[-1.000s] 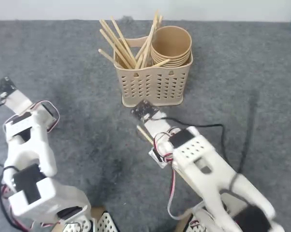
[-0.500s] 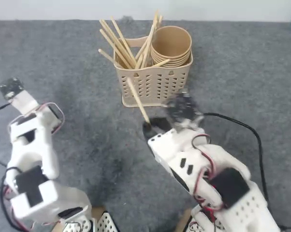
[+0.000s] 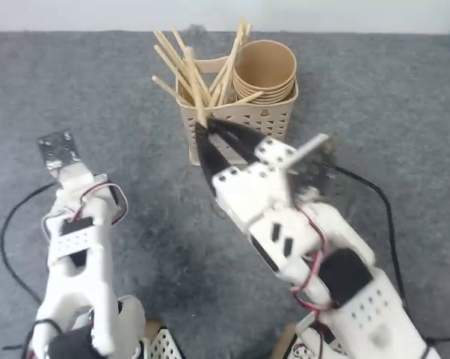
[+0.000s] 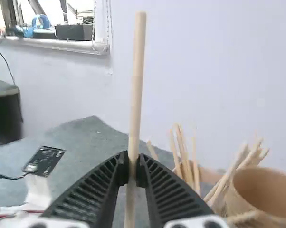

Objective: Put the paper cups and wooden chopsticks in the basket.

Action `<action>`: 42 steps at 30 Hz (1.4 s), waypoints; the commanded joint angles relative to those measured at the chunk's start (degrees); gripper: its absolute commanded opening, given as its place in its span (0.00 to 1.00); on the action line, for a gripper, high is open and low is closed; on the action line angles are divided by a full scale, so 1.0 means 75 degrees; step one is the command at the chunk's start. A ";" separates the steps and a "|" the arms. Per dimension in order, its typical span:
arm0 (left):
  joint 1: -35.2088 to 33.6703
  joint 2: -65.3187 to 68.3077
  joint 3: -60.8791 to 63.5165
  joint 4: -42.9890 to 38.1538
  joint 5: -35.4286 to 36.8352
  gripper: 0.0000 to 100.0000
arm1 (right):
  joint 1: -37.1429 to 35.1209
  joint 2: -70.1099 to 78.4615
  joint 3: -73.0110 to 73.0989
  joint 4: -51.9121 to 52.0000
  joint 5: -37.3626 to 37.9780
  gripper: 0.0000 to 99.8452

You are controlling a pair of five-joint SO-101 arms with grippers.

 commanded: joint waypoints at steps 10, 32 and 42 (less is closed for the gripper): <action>0.0762 -0.1711 0.1377 -0.1090 -0.0821 0.01 | 0.1307 0.3475 -0.3177 -0.2960 0.0574 0.01; 0.1137 -0.2755 0.2467 -0.1934 -0.1465 0.01 | 0.2104 0.6371 -0.4665 -0.2889 -0.2344 0.16; 0.1125 -0.2755 0.2467 -0.1946 -0.1465 0.01 | 0.2057 0.5456 -0.4712 -0.1260 -0.2368 0.14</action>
